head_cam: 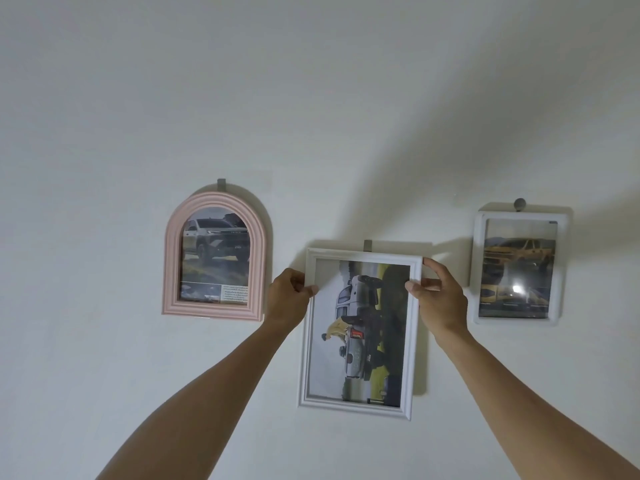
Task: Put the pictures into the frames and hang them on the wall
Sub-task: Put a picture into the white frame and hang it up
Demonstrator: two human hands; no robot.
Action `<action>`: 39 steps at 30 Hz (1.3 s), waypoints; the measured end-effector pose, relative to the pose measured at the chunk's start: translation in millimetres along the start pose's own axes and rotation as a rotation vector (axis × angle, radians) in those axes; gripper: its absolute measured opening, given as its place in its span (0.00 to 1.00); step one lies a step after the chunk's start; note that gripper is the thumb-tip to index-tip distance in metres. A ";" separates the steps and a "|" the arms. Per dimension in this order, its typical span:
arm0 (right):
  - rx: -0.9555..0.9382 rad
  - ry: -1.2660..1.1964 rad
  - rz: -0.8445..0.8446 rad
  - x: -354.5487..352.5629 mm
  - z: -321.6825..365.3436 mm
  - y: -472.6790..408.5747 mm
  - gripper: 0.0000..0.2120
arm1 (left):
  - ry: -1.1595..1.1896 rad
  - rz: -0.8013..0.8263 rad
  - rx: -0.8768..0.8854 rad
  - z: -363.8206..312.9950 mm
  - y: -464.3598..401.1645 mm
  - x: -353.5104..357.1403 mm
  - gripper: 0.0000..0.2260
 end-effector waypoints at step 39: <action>-0.100 0.187 -0.038 3.9 1.3 1.4 0.16 | 0.062 -0.047 0.125 7.8 -3.5 -9.4 0.14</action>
Point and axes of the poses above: each hand's wrist, its own y-axis away from the middle knuckle, its own x-axis out of the palm, z = x × y, the point moved 3 cm from there along -y, towards the middle knuckle, and after that the axes turned 12 degrees about y, right-handed, at the moved point
